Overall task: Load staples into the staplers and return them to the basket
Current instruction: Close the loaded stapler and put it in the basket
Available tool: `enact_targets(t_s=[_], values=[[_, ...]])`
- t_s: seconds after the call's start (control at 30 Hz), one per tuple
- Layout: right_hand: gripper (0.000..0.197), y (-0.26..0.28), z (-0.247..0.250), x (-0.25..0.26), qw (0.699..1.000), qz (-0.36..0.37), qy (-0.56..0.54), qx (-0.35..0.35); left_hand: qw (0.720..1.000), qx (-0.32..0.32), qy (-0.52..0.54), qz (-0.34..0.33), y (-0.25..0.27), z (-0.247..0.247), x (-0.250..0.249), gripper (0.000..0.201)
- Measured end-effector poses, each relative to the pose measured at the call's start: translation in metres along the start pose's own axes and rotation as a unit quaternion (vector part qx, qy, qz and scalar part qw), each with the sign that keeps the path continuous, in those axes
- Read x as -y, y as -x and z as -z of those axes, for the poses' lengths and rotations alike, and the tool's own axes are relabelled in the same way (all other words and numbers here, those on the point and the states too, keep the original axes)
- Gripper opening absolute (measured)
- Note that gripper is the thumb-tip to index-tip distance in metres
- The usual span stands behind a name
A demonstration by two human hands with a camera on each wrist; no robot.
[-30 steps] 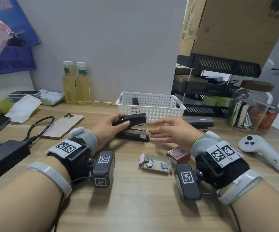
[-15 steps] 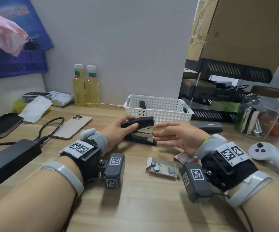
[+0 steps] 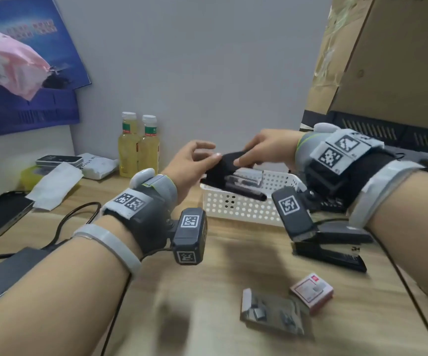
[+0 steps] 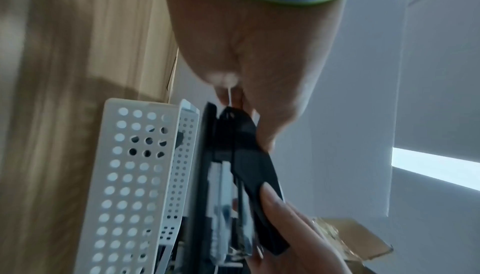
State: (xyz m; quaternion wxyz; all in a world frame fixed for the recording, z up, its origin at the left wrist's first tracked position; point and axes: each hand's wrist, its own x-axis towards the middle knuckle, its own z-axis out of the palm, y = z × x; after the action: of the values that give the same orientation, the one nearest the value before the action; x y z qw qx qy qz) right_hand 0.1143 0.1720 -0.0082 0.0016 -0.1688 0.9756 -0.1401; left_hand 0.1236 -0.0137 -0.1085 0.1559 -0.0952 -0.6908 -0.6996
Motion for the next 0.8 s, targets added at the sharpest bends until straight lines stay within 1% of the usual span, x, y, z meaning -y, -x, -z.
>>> enact_targets(t_s=[0.03,0.07,0.1,0.13,0.17,0.23,0.27,0.33,0.37,0.43,0.5,0.6,0.73,0.8], values=[[0.037,-0.012,0.005,-0.003,0.999,-0.022,-0.013,-0.026,0.999,-0.044,-0.016,0.0,-0.01,0.005,0.005,0.028],[0.041,-0.025,0.009,-0.007,0.997,-0.05,-0.023,-0.055,0.997,-0.073,-0.03,0.011,-0.019,0.011,0.012,0.027],[0.043,-0.035,0.013,-0.011,0.993,-0.078,-0.027,-0.083,0.996,-0.079,-0.04,0.03,-0.024,0.017,0.02,0.029],[0.04,-0.044,0.015,-0.014,0.99,-0.101,-0.02,-0.099,0.995,-0.072,-0.05,0.055,-0.028,0.019,0.029,0.032],[0.035,-0.048,0.015,-0.017,0.988,-0.12,-0.004,-0.101,0.993,-0.065,-0.058,0.076,-0.029,0.02,0.039,0.037],[0.025,-0.055,0.008,-0.023,0.985,-0.146,0.033,-0.083,0.992,-0.059,-0.053,0.099,-0.028,0.017,0.055,0.046],[0.026,-0.06,0.002,-0.027,0.986,-0.149,0.031,-0.066,0.992,-0.058,-0.041,0.103,-0.028,0.014,0.061,0.049],[0.042,-0.07,-0.012,-0.039,0.987,-0.156,-0.005,-0.05,0.992,-0.05,-0.011,0.115,-0.028,0.008,0.07,0.05],[0.046,-0.072,-0.019,-0.043,0.987,-0.155,-0.009,-0.041,0.992,-0.044,0.009,0.121,-0.027,0.006,0.075,0.048],[0.044,-0.079,-0.033,-0.047,0.987,-0.156,-0.014,-0.025,0.99,-0.037,0.048,0.128,-0.026,0.003,0.086,0.044],[0.042,-0.08,-0.044,-0.046,0.987,-0.155,-0.027,-0.017,0.989,-0.038,0.062,0.128,-0.023,0.004,0.094,0.044],[0.042,-0.085,-0.057,-0.043,0.988,-0.147,-0.042,-0.005,0.991,-0.032,0.062,0.117,-0.02,0.008,0.103,0.044],[0.04,-0.084,-0.068,-0.041,0.992,-0.129,-0.013,-0.011,0.991,-0.042,0.056,0.112,-0.017,0.008,0.105,0.046],[0.031,-0.081,-0.07,-0.039,0.991,-0.129,-0.023,-0.001,0.992,-0.055,0.043,0.106,-0.013,0.008,0.106,0.051]])
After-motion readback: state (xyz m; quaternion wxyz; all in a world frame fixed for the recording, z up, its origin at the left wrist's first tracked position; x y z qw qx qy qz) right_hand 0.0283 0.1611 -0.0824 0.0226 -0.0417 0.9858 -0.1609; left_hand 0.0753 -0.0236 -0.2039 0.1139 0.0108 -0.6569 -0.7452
